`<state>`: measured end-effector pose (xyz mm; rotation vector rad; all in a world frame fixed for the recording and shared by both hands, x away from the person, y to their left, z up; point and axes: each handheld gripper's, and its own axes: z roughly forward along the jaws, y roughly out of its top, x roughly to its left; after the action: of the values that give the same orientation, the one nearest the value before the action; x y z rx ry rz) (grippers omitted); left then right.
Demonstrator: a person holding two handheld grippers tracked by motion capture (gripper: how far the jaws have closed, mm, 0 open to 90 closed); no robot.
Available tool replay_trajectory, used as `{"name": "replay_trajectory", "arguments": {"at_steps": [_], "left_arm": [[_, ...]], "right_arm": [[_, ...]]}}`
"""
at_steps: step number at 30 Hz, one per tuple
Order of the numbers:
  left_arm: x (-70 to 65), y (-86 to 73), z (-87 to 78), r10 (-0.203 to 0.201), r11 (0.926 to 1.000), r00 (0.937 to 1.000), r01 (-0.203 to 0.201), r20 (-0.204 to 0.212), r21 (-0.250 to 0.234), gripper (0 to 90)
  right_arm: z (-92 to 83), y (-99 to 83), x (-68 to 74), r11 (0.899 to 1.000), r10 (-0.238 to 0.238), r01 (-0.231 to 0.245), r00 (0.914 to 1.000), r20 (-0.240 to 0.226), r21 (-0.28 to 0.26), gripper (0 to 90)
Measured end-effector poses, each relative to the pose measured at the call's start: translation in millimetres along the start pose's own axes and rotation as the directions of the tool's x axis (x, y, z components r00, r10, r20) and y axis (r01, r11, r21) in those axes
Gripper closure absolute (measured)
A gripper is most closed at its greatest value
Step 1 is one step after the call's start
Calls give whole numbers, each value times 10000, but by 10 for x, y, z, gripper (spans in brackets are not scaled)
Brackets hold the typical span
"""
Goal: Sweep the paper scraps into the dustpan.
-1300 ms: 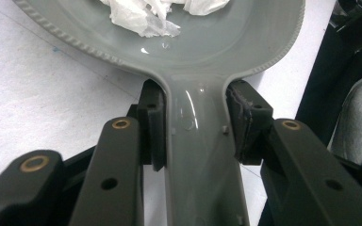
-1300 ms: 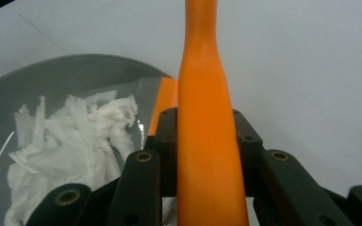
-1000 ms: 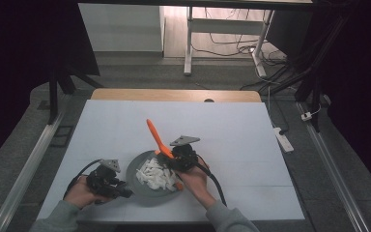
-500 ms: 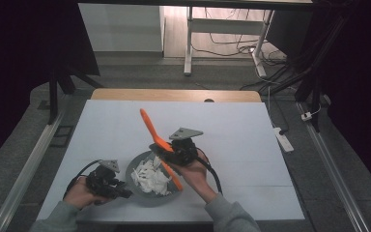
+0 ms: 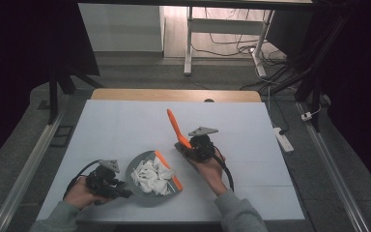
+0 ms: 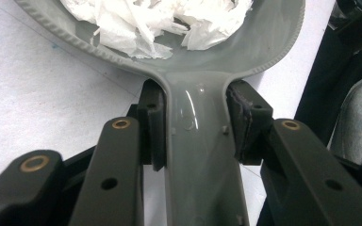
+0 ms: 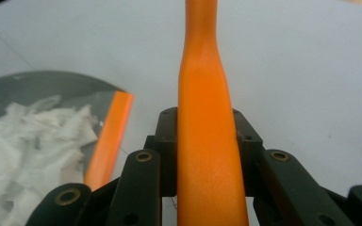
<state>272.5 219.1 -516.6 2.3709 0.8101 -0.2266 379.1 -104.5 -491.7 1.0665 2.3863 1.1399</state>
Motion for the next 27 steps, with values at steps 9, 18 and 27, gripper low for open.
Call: {"name": "replay_trajectory", "arguments": {"at_steps": [9, 18, 27], "left_arm": [[-3, 4, 6, -6, 10000, 10000, 6, -20, -3, 617], [-6, 4, 11, -19, 10000, 10000, 19, -42, -14, 617], [-3, 2, 14, -9, 10000, 10000, 9, -31, -58, 616]], "right_arm": [[139, -14, 138, 9994, -14, 26, 9994, -359, 348, 697], [193, 1, 644, 9961, -841, 859, 9931, -818, 185, 697], [160, 32, 982, 9938, -1111, 1088, 9719, -2075, -222, 696]]}}
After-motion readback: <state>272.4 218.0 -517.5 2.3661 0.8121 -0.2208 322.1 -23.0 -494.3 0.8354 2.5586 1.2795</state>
